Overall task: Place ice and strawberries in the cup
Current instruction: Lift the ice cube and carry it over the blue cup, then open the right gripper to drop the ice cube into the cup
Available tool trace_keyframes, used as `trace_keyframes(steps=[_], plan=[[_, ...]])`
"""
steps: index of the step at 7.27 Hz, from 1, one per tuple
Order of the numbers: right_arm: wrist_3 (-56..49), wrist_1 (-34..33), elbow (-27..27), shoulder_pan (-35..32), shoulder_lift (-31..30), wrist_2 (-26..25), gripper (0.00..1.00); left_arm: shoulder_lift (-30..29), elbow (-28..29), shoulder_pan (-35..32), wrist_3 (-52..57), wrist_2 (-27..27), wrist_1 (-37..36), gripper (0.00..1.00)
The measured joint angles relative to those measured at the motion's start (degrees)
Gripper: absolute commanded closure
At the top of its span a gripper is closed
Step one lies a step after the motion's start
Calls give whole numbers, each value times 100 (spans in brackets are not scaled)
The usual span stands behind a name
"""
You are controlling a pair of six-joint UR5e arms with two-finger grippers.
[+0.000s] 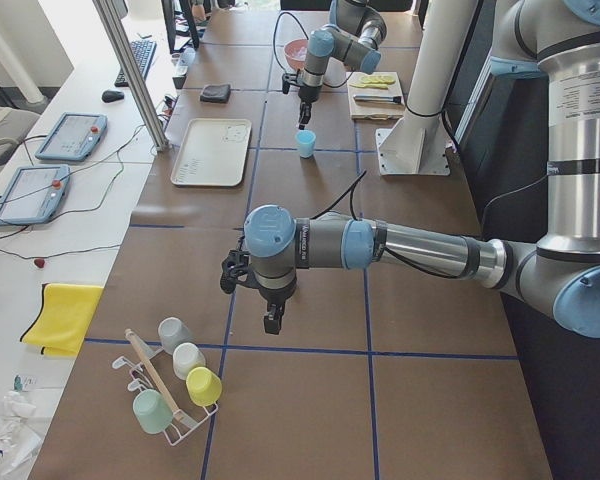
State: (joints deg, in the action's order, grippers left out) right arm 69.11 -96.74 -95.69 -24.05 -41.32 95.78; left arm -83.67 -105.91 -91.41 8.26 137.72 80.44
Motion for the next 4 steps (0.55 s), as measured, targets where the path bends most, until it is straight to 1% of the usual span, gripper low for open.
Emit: trace_keyframes(steps=[1, 4], plan=[[7, -2, 15, 36, -1, -6, 1, 0, 0, 0, 0, 2, 4, 0], [-23, 5, -25, 57, -1, 21, 0, 0, -5, 0, 0, 9, 7, 0]])
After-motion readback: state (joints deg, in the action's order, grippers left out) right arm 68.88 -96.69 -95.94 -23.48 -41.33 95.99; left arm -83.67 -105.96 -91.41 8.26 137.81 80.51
